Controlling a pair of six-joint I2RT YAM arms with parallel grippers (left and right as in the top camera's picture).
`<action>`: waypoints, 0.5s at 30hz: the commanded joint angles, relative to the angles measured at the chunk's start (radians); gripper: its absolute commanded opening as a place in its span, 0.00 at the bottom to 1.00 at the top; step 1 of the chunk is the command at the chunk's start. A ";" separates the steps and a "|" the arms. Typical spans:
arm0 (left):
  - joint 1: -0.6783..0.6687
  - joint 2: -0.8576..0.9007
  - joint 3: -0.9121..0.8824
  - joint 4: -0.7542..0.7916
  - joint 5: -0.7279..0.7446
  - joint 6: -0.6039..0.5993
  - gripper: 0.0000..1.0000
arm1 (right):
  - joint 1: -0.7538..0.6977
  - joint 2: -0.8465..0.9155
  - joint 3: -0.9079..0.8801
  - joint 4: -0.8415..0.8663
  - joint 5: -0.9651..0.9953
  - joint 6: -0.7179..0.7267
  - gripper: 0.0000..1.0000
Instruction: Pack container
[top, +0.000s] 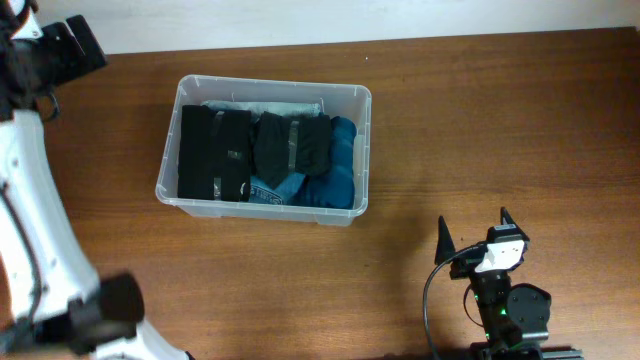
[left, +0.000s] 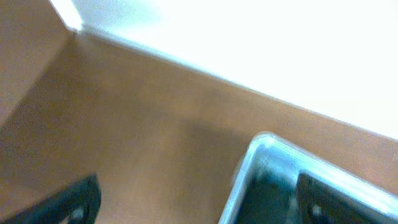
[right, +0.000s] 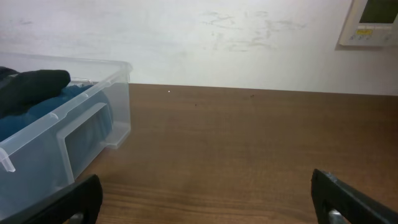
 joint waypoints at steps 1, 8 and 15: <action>-0.015 -0.187 -0.257 0.150 0.041 0.008 0.99 | -0.007 -0.010 -0.013 0.006 0.020 0.008 0.98; -0.039 -0.486 -0.726 0.422 0.040 0.009 0.99 | -0.007 -0.010 -0.013 0.006 0.020 0.008 0.98; -0.106 -0.746 -1.143 0.642 0.041 0.009 0.99 | -0.007 -0.010 -0.013 0.006 0.020 0.008 0.98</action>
